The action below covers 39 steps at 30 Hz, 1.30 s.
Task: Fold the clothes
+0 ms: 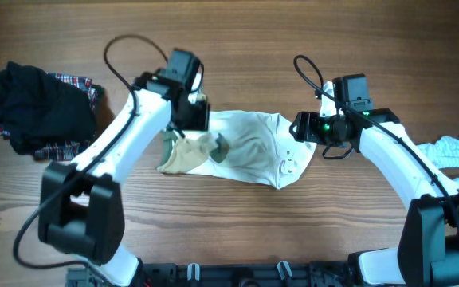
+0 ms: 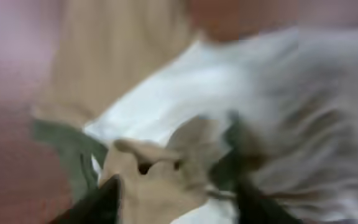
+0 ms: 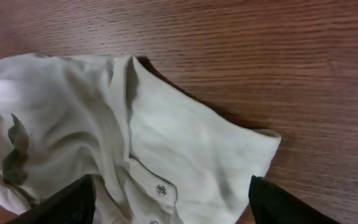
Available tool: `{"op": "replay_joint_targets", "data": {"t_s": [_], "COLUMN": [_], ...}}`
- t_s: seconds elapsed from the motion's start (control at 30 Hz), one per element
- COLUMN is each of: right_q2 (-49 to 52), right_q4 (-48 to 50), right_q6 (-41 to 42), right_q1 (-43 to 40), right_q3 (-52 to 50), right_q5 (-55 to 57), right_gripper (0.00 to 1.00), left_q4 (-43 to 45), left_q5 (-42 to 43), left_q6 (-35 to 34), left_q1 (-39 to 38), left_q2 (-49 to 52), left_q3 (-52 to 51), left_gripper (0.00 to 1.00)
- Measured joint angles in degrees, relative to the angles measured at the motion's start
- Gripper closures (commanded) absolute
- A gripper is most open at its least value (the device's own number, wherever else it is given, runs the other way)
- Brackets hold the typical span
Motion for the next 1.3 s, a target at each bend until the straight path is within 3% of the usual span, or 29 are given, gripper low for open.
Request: {"op": "replay_joint_targets", "data": {"t_s": [0.07,0.2,0.37,0.47,0.63,0.77,0.83,0.9,0.93,1.17,1.3], "right_q2": [0.0,0.0,0.0,0.0,0.0,0.0,0.0,0.0,0.0,0.0,0.0], "right_q4": [0.0,-0.7,-1.6,-2.1,-2.4,-2.6,-3.0,-3.4,-3.5,-3.6,-3.6], "right_q6": [0.0,-0.2,0.1,0.1,0.1,0.1,0.1,0.1,0.1,0.1,0.1], "right_q1": [0.0,0.0,0.0,0.0,0.0,0.0,0.0,0.0,0.0,0.0,0.0], "right_q3": [0.0,0.0,0.0,0.0,0.0,0.0,0.0,0.0,0.0,0.0,0.0], "right_q5": [-0.2,-1.2,-1.7,-2.1,-2.1,-2.1,-2.1,-2.1,-2.1,-2.1,-2.1], "right_gripper": [0.19,0.19,0.19,0.19,0.19,0.20,0.20,0.21,0.21,0.22,0.21], "left_q4": [3.5,13.7,21.4,25.3,25.8,25.8,25.9,26.5,26.7,20.7,18.5], "left_q5": [0.2,1.1,9.4,14.4,16.1,15.9,15.5,14.9,14.7,14.3,14.3], "left_q6": [-0.1,0.1,1.0,3.6,7.2,8.3,8.6,8.9,8.7,8.9,8.9], "left_q1": [0.2,4.8,13.7,13.8,12.5,12.4,12.4,12.4,12.4,12.4,12.4], "left_q2": [-1.6,0.3,7.7,11.0,15.4,17.8,18.1,18.4,18.5,18.4,11.8], "left_q3": [2.0,2.1,2.2,2.2,2.2,2.2,2.2,2.2,2.2,3.3,4.1], "left_gripper": [0.23,0.28,0.29,0.33,0.40,0.54,0.65,0.93,0.96,0.96,0.96]}}
